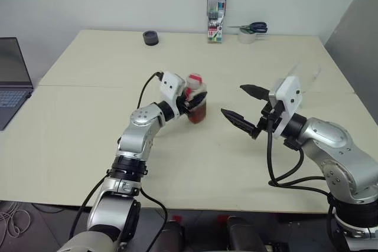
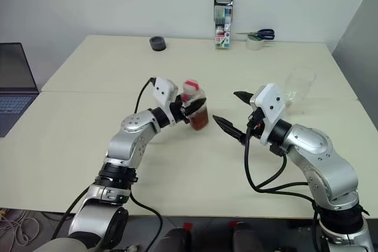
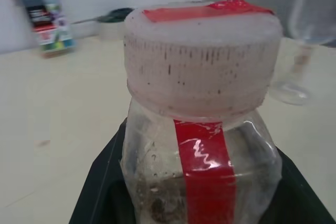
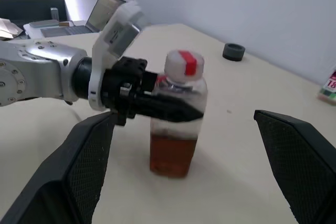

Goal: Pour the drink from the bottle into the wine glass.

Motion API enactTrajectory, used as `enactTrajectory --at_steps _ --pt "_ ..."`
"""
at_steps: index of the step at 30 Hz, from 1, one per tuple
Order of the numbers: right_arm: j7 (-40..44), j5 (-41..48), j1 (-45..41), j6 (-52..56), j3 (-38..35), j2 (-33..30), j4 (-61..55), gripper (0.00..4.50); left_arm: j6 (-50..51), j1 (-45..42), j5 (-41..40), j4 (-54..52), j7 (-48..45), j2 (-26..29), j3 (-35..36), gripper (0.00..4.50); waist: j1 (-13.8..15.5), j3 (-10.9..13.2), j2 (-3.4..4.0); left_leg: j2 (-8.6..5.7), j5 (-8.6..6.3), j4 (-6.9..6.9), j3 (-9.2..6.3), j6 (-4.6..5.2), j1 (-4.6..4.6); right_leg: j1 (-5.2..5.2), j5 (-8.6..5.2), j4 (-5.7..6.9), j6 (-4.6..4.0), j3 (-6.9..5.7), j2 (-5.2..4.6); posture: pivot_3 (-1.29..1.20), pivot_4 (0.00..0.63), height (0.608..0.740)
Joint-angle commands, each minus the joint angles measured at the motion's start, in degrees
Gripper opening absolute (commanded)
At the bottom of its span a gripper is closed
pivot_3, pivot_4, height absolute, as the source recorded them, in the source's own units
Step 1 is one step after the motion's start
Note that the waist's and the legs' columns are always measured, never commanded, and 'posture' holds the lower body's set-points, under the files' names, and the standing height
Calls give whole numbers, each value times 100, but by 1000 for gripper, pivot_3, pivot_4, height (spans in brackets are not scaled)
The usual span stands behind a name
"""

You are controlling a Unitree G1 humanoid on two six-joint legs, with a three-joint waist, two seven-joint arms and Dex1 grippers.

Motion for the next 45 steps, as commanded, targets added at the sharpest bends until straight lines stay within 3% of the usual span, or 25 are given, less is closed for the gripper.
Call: enactTrajectory --at_steps 1,10,23,26,30,32,35,41,45 --pt "-408 87 -410 491 64 95 -344 4500 -272 -310 -152 -208 -1011 168 -277 1815 -7 1 1 0 0 0 -3 1 1 0 -1 2 -2 -2 1 0 150 740" --pt "-1113 -479 -948 694 686 657 33 4500 -687 -741 -93 393 -1861 49 -498 1815 3 1 2 -7 -3 2 -24 6 -7 0 -3 4 -6 -17 -1 0 150 740" --pt "-1188 -744 -847 531 645 973 304 4500 -834 -746 -31 515 -2030 -16 -446 1815 -1 1 2 -44 -1 1 -70 6 -10 1 -3 6 -6 -21 -32 0 150 740" --pt "-1142 -710 -825 540 644 991 364 3866 -844 -742 -31 512 -2034 1 -433 1815 -3 1 2 -45 -1 1 -74 6 -10 1 -3 7 -6 -22 -32 0 150 740" --pt "-985 -694 -783 478 650 964 436 2466 -836 -742 -40 496 -2036 13 -418 1815 -4 1 2 -45 -1 1 -75 7 -10 1 -3 7 -6 -22 -32 0 150 740" --pt "-831 -687 -780 347 636 941 497 1882 -818 -731 -54 477 -2050 20 -415 1815 -4 1 2 -46 -1 1 -75 7 -10 1 -3 7 -6 -23 -32 0 150 740" --pt "-187 -815 -901 -267 721 598 792 1888 -748 -726 -117 439 -2171 64 -424 1814 -5 1 2 -47 -1 1 -75 8 -10 2 -3 7 -6 -23 -32 0 150 740" --pt "2305 -648 -1553 -1472 831 -686 2012 1888 -676 -738 -219 265 -2960 372 -555 1814 -31 6 8 -49 -10 2 -56 24 -9 4 -3 5 -5 -29 -32 0 150 740" --pt "2730 -435 -2094 -1228 774 -815 2691 1888 -645 -755 -256 128 -3082 449 -571 1812 -97 9 12 -45 -9 2 -56 25 -8 4 -3 7 -6 -32 -30 0 150 740"
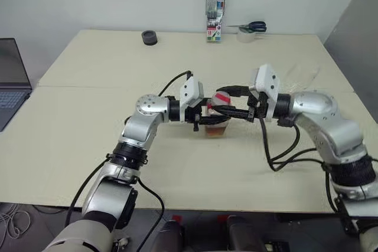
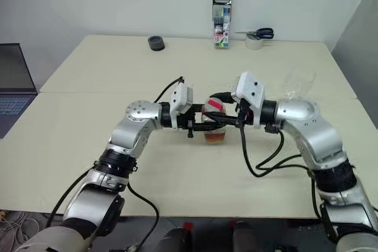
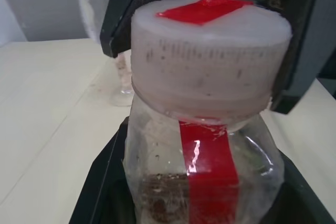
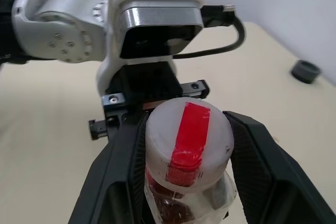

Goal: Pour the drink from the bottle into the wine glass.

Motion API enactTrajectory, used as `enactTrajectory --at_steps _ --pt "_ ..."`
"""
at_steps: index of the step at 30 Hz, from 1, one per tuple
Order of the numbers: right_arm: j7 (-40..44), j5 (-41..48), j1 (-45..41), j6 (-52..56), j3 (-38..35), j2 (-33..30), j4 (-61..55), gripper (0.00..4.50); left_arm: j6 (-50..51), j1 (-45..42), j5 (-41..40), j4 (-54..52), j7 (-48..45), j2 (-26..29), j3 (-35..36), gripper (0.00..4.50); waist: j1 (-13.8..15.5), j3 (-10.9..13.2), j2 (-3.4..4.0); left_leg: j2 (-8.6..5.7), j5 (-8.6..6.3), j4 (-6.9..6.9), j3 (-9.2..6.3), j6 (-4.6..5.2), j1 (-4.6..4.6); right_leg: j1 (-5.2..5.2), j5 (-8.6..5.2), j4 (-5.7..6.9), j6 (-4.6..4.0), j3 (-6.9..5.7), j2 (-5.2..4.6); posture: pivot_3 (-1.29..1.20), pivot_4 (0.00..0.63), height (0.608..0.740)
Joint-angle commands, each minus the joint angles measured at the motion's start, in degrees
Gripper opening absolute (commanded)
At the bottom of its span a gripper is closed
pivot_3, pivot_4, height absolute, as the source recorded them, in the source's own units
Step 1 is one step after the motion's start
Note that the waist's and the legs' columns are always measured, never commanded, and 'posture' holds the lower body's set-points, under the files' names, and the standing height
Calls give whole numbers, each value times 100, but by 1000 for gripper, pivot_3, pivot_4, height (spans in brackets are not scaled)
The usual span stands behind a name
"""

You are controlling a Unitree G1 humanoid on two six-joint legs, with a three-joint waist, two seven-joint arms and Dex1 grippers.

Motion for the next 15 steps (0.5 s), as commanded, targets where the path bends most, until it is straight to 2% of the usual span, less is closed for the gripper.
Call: enactTrajectory --at_steps 1,5,7,8,11,13,15 --pt "192 -40 -175 -1 -324 -253 256 2238 44 -81 -154 -203 -176 113 104 1811 -3 0 0 0 0 1 -4 0 -1 0 0 0 0 -1 0 0 150 740" --pt "-2 116 -3 164 -557 -254 18 3609 136 -76 -143 -85 29 63 196 1810 0 0 0 -4 2 3 -20 -5 -9 -1 0 -1 0 0 -9 0 150 740" --pt "-232 383 166 596 -881 -351 -423 4341 323 -67 -224 -28 202 -2 294 1810 5 0 0 -7 9 3 -21 -16 -10 -2 0 -2 0 2 -13 0 150 740" --pt "-371 549 300 843 -1051 -383 -734 4499 353 -70 -229 -1 266 -28 323 1810 16 1 0 -7 10 3 -24 -17 -12 -2 0 -1 0 1 -15 0 150 740" --pt "-909 1000 743 1439 -1379 -266 -1601 4500 393 -66 -226 21 338 -94 364 1810 49 1 0 -6 9 3 -31 -17 -15 -3 0 -2 0 -2 -15 0 150 740" --pt "-1511 875 1063 1542 -1344 -1 -2077 4500 390 -61 -210 39 356 -129 367 1810 46 0 0 -5 9 1 -30 -16 -14 -3 0 -1 0 -2 -13 0 150 740" --pt "-2450 304 1353 1438 -1110 500 -2374 4500 328 -49 -165 88 354 -158 341 1810 41 0 0 -4 9 1 -29 -16 -13 -3 0 0 0 0 -13 0 150 740"
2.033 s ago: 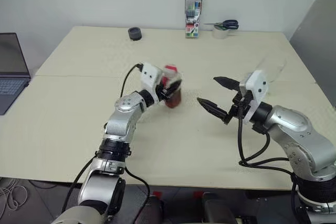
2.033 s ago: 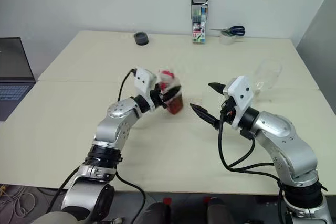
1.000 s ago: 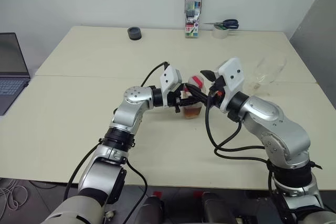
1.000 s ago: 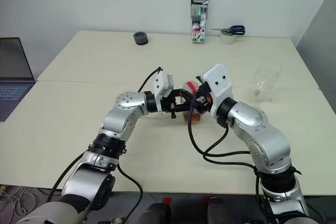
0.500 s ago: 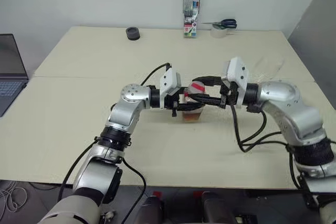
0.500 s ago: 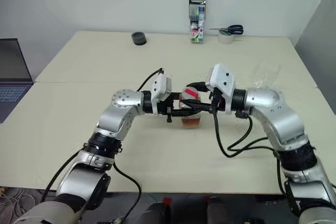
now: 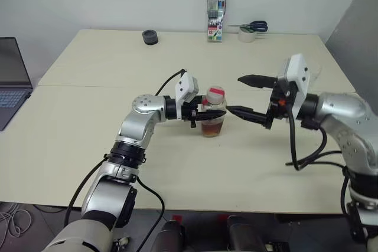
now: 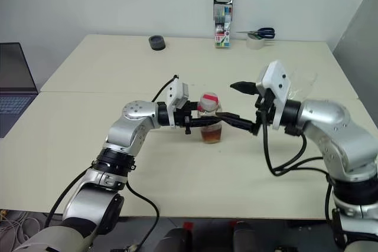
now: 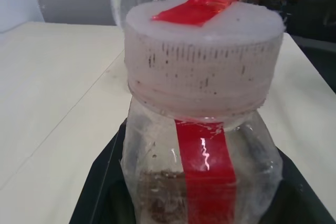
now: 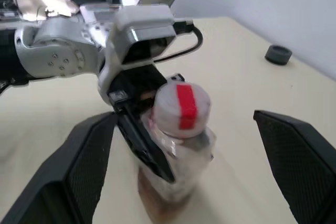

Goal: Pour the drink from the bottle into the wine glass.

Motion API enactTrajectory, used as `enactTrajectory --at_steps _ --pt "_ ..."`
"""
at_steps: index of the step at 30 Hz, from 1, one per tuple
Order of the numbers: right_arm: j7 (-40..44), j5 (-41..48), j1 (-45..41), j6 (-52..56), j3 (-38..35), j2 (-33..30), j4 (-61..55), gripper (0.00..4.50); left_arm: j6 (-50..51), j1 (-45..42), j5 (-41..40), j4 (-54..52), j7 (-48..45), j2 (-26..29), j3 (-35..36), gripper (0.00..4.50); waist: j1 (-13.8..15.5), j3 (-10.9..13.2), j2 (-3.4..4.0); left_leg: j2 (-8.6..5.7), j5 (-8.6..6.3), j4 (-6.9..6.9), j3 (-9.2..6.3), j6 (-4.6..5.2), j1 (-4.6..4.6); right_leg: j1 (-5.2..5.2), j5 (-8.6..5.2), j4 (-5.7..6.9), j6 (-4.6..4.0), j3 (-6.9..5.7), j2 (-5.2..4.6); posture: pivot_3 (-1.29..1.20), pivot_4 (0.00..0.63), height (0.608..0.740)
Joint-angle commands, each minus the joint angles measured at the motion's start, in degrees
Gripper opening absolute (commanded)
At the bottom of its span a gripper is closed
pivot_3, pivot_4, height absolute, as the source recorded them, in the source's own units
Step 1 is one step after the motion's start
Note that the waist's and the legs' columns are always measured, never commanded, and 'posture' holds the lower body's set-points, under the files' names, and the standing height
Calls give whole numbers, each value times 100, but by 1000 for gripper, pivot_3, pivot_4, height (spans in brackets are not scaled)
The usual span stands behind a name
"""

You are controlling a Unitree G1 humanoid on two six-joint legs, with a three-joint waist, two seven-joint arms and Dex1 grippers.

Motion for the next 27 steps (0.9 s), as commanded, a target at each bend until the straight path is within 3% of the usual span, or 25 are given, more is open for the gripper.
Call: enactTrajectory --at_steps 1,4,7,13,27 --pt "-1362 -641 304 -96 230 633 -611 4500 -132 -50 -86 -63 21 -55 91 1810 -7 0 1 1 0 1 1 0 1 -1 0 2 0 1 1 0 150 740" --pt "-2450 -1354 319 -171 637 1379 -718 4500 -330 -47 22 22 -52 -49 14 1810 -20 0 1 0 4 5 3 -4 2 -2 0 5 0 4 4 0 150 740" --pt "-2886 -1724 290 -175 955 1811 -715 4500 -456 -78 82 109 -83 -76 -23 1806 -27 0 2 0 10 1 -1 -13 4 -3 0 6 0 3 7 0 150 740" --pt "-2962 -1742 321 24 1228 2172 -757 4500 -541 -104 119 169 -103 -116 -44 1806 -46 0 2 -3 11 -1 -2 -15 2 -3 0 3 0 4 4 0 150 740" --pt "-3007 -2004 506 -172 1288 2280 -526 4500 -440 -113 108 36 -25 -129 -31 1806 -67 0 2 -2 10 -2 -2 -13 3 -2 0 4 0 2 6 0 150 740"
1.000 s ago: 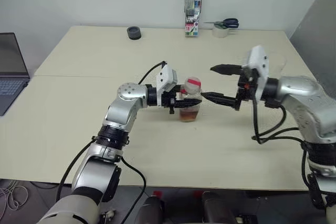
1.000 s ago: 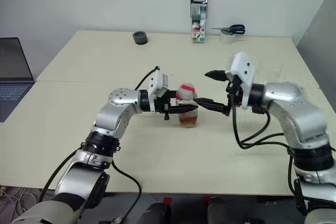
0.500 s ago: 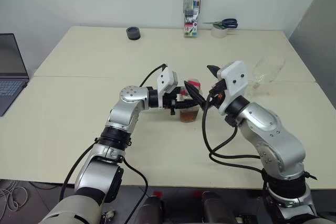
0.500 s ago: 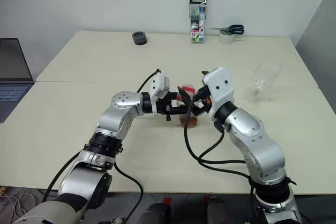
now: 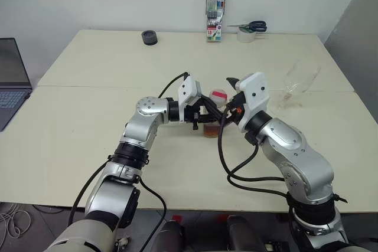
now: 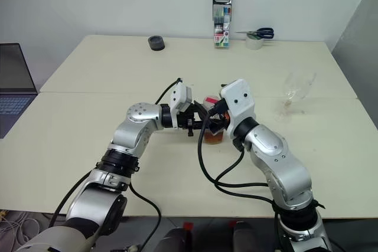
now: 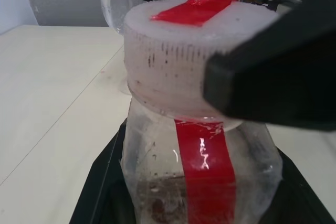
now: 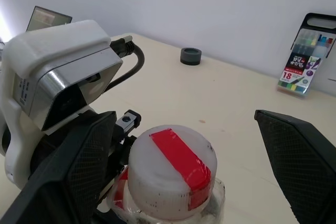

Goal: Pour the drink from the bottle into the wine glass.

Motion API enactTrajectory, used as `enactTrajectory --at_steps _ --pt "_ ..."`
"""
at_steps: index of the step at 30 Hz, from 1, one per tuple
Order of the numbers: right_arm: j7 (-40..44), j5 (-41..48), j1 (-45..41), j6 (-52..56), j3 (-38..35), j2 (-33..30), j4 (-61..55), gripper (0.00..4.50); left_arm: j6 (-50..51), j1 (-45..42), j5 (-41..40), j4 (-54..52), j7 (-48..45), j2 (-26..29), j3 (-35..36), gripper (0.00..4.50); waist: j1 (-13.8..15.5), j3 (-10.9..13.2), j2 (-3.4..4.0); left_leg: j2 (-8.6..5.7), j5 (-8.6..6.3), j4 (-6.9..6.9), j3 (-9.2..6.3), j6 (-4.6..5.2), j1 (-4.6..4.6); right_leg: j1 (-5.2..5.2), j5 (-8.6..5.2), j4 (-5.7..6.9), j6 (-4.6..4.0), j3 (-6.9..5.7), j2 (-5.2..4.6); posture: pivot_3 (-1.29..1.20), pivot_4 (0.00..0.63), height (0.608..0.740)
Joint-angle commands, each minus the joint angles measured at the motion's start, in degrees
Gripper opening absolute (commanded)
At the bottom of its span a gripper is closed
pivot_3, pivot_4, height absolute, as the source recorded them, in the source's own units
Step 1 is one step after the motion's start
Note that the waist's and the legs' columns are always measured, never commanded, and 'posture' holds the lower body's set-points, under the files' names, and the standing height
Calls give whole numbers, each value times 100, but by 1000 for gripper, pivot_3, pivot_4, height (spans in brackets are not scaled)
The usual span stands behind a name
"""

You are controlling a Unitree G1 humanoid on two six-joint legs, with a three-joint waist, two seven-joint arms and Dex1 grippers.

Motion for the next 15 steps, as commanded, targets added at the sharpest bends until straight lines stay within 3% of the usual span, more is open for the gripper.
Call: enactTrajectory --at_steps 1,3,7,8,15 --pt "9 -82 56 -171 -10 28 -58 4500 -35 -127 -48 -236 32 -43 18 1806 -1 0 0 0 0 0 0 0 0 0 0 0 0 0 0 0 150 740" --pt "18 -97 68 -141 -16 53 -37 4500 -31 -140 -50 -236 28 -47 17 1806 -4 0 0 0 0 0 0 0 0 0 0 0 0 0 0 0 150 740" --pt "64 -107 82 -161 -11 76 19 3715 -20 -163 -54 -244 18 -52 17 1806 -6 0 0 0 0 0 0 0 0 0 0 1 0 1 0 0 150 740" --pt "105 -108 75 -248 -14 71 40 3294 -14 -165 -53 -248 16 -51 18 1806 -6 0 0 0 0 0 0 0 0 0 0 1 0 1 0 0 150 740" --pt "972 163 -14 -862 -113 -244 299 3260 54 -121 -64 -344 -45 6 10 1806 -7 0 0 0 0 0 2 1 1 0 0 1 0 0 0 0 150 740"
